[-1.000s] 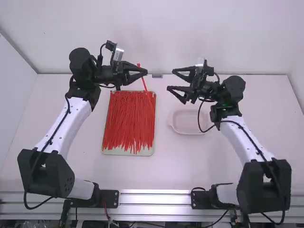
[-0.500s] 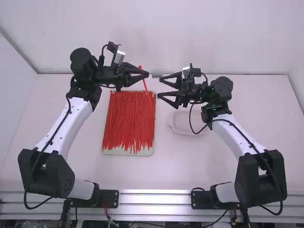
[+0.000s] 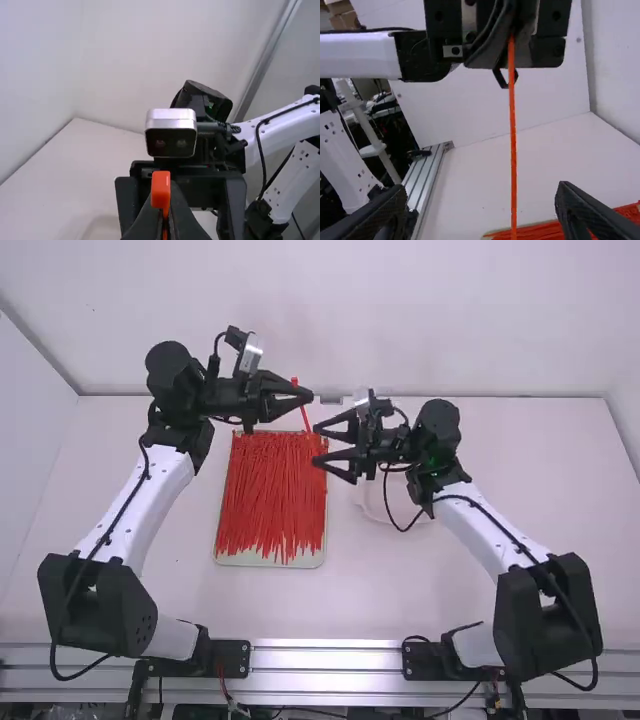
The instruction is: Fasten the cable tie
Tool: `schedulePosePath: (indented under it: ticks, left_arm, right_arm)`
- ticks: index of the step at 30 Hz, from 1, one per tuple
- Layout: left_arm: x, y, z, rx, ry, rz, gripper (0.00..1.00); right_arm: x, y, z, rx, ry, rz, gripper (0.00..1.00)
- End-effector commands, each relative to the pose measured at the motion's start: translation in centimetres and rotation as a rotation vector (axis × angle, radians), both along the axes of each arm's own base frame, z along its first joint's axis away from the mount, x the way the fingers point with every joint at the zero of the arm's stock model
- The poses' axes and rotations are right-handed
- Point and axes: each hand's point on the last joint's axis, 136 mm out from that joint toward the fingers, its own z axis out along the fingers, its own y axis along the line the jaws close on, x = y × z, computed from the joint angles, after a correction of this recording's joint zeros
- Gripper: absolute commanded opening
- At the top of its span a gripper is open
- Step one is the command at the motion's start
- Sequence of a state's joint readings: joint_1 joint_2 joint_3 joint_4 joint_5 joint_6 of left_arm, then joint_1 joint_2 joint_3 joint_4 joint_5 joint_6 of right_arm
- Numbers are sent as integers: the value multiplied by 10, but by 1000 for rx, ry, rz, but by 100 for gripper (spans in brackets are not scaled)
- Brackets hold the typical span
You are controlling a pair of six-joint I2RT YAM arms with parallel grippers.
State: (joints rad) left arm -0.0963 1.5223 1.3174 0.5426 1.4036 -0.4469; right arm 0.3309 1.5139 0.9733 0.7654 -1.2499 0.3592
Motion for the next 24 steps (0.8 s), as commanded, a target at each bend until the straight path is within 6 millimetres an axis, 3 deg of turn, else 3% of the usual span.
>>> schedulePosePath:
  ticks: [1, 4, 6, 7, 8, 10, 12, 15, 16, 23, 24]
  left_arm:
    - [-10, -3, 8, -3, 6, -33, 2]
    - [-12, -2, 12, -9, 10, -37, 2]
    - [-11, -3, 13, -13, 17, -32, 2]
    - [-11, -3, 13, -13, 17, -33, 2]
    - [-13, -6, 13, -12, 15, -41, 2]
    - [-14, -8, 13, -12, 13, -46, 2]
    - [-14, -10, 14, -15, 15, -46, 2]
    - [-12, -11, 15, -21, 17, -32, 2]
    - [-12, -11, 15, -21, 17, -33, 2]
    - [-13, -11, 15, -20, 17, -35, 2]
    - [-13, -11, 15, -20, 12, -36, 8]
  right_arm:
    - [-1, 1, 11, 10, -58, 9, 78]
    - [-1, 1, 11, 10, -58, 8, 73]
    - [-2, 2, 11, 11, -59, 13, 61]
    - [-2, 2, 11, 11, -59, 13, 60]
    - [-1, 2, 11, 11, -59, 11, 47]
    - [-2, 2, 11, 10, -59, 13, 35]
    - [-2, 2, 11, 10, -57, 14, 32]
    - [-2, 2, 10, 9, -55, 14, 18]
    - [-1, 2, 9, 6, -44, 10, 0]
    - [-1, 2, 9, 5, -42, 10, 0]
    - [-1, 2, 9, 6, -44, 10, 0]
